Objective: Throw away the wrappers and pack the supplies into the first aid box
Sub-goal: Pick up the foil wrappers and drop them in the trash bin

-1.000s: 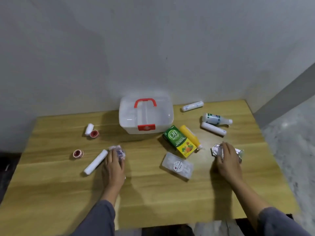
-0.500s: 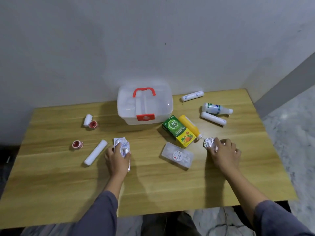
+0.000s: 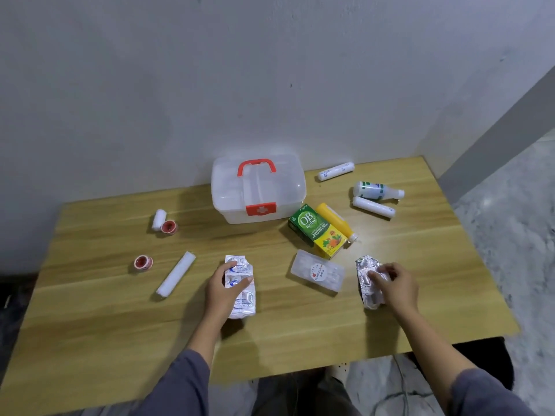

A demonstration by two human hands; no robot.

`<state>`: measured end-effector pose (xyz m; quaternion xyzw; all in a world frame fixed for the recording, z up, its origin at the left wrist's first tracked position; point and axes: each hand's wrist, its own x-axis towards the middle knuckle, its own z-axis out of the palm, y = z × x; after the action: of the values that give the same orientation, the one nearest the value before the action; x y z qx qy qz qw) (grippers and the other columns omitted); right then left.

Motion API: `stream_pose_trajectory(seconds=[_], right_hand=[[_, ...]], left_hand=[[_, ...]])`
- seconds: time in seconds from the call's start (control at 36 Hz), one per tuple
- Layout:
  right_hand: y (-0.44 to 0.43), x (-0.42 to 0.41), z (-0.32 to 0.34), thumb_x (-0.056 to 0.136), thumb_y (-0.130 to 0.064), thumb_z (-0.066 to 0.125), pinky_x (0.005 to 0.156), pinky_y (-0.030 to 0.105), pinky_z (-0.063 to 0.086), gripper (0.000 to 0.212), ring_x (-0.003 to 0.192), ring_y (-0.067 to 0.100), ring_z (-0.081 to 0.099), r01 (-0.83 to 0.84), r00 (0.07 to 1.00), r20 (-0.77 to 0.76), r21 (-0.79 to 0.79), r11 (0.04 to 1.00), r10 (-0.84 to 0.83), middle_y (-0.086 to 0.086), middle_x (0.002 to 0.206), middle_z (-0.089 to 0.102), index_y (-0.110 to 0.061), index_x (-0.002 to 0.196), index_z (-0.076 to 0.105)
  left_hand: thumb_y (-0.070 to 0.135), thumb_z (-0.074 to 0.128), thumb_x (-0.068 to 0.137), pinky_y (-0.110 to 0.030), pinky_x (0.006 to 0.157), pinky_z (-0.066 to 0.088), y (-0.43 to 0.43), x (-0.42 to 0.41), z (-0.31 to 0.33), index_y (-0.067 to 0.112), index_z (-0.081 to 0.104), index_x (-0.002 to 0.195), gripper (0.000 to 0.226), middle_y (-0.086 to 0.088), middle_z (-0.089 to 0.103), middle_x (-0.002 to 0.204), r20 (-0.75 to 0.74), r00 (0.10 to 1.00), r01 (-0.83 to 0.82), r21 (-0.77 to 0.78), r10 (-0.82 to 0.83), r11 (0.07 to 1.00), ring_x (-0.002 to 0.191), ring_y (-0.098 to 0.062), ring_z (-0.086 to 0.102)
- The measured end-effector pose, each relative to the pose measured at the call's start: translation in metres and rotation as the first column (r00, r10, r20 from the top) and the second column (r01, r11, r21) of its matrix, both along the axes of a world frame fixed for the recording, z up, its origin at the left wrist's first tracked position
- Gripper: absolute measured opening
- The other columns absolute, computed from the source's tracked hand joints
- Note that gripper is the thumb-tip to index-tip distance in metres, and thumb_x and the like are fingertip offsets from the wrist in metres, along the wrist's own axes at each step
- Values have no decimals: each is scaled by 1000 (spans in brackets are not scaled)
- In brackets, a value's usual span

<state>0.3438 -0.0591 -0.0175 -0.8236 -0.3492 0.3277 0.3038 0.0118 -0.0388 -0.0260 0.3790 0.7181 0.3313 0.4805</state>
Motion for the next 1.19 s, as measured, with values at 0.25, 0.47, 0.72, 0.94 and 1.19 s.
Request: stream_pose_trajectory(seconds=[0.25,0.47,0.72,0.94,1.19], right_hand=[[-17,-14,5,70,4,74,100,39,39,58,117,33,51,72,991,-113,27,997,-69,22,128,52,-2,123,54],[-41,21,32,70,11,69,92,24,31,67,121,31,45,237,963,-158,112,965,-219,22,130,42,-3,132,46],[-101,141,52,67,9,71,97,29,33,70,123,32,43,501,863,-171,165,849,-476,21,132,42,-3,131,46],[-185,258,17,63,14,70,100,33,34,68,117,37,47,690,721,-140,62,721,-678,24,126,44,-1,126,49],[-243,345,-71,69,13,62,92,23,32,64,117,33,45,804,557,-164,-138,578,-814,19,123,40,-3,129,45]], left_hand=[[3,72,81,-2,64,46,4,37,31,12,62,116,38,-4,62,113,83,991,87,181,-103,980,89,-3,60],[5,74,79,-35,94,51,23,123,60,29,59,118,48,-2,65,120,112,907,366,262,-405,893,107,-18,63],[-4,76,74,-11,72,51,29,292,89,21,54,128,64,0,61,119,136,600,755,229,-789,614,89,-3,67],[-12,71,74,-18,67,55,-8,476,66,20,53,124,62,-12,63,116,169,371,907,144,-913,395,77,-7,69],[-9,69,78,-32,80,55,-70,648,-34,10,42,137,68,-16,58,118,225,174,984,-78,-959,160,95,-25,62]])
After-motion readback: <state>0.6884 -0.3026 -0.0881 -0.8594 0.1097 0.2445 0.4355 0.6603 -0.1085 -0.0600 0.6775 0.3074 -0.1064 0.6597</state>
